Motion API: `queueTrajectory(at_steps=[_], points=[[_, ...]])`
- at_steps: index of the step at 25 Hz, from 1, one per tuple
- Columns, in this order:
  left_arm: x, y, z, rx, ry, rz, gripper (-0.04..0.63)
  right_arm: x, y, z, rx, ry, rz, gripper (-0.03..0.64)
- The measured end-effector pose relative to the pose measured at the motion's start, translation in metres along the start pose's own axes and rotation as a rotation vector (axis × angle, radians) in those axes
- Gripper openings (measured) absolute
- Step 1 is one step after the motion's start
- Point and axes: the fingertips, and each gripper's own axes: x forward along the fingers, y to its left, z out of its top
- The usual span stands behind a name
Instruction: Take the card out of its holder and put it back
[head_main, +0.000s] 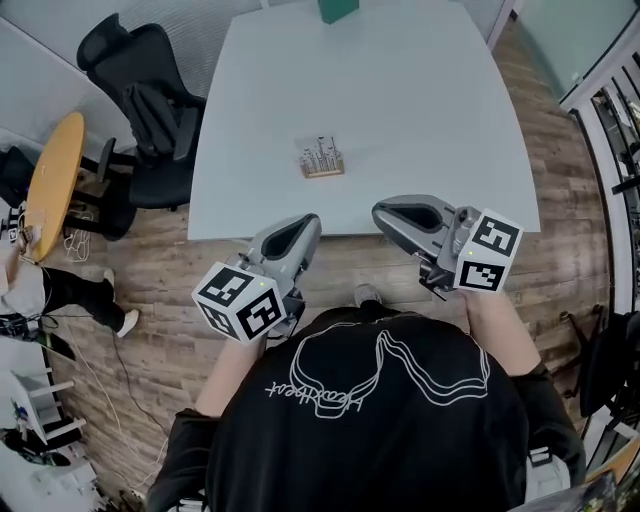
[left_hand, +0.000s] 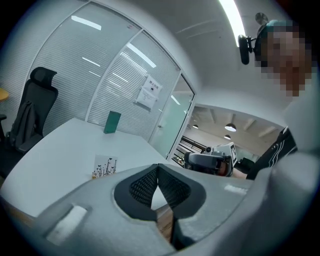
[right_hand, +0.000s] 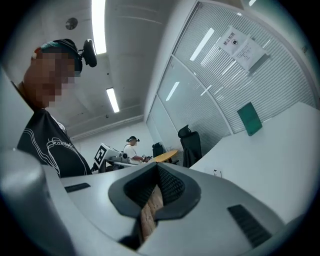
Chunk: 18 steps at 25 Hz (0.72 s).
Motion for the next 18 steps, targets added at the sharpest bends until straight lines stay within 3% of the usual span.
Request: queueTrajectory(at_steps=[9,14,18], points=[[0.018,0.025,0.009,0.001,-0.019,0.091,0.014,0.012,-0.043,0.006,-0.098,0.079,0.031,0.009],[0.016,0.044,-0.001,-0.037,-0.012,0.119,0.014,0.024,-0.065,-0.001,-0.148,0.108,0.011,0.031],[0.025,0.081,-0.006,-0.095,0.012,0.133,0.014,0.052,-0.101,-0.014,-0.1,0.151,0.001,0.062]])
